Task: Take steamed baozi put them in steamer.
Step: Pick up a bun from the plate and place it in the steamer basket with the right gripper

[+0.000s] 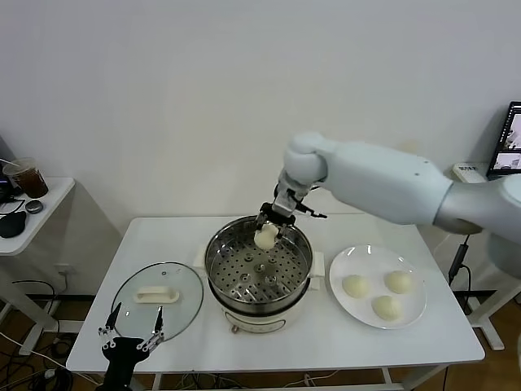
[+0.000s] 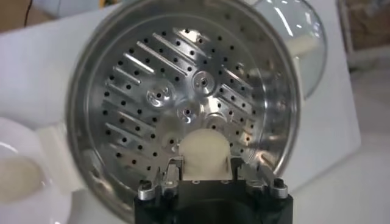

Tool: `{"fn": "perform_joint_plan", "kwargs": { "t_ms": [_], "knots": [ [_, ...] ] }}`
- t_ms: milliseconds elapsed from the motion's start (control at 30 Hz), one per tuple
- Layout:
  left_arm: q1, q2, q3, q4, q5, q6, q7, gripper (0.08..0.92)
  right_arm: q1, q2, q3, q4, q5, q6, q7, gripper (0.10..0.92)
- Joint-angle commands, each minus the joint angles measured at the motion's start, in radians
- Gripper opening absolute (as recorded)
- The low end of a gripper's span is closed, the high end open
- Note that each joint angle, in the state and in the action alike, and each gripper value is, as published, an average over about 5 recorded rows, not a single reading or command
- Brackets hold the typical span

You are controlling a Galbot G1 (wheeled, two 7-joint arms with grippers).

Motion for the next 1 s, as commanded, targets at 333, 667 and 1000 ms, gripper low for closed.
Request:
{"fn": "perform_joint_plan", "kwargs": {
  "t_ms": [333,667,1000],
  "knots": [
    [-0.009,-0.002,0.000,0.011,0.001,-0.003,0.001,0.823,-0.132,0.135,0.040,-0.233,-0.365,0.270,0.135,0.500],
    [-0.010,-0.001,-0.006,0.016,0.000,-0.005,0.001,0.823,-0.159,0.173,0.100,-0.310,-0.437,0.320,0.168,0.552],
    [-0.016,0.000,-0.004,0.019,0.000,-0.003,0.001,0.823,-0.089,0.105,0.060,-0.181,-0.152,0.225,0.140,0.789]
  ]
}}
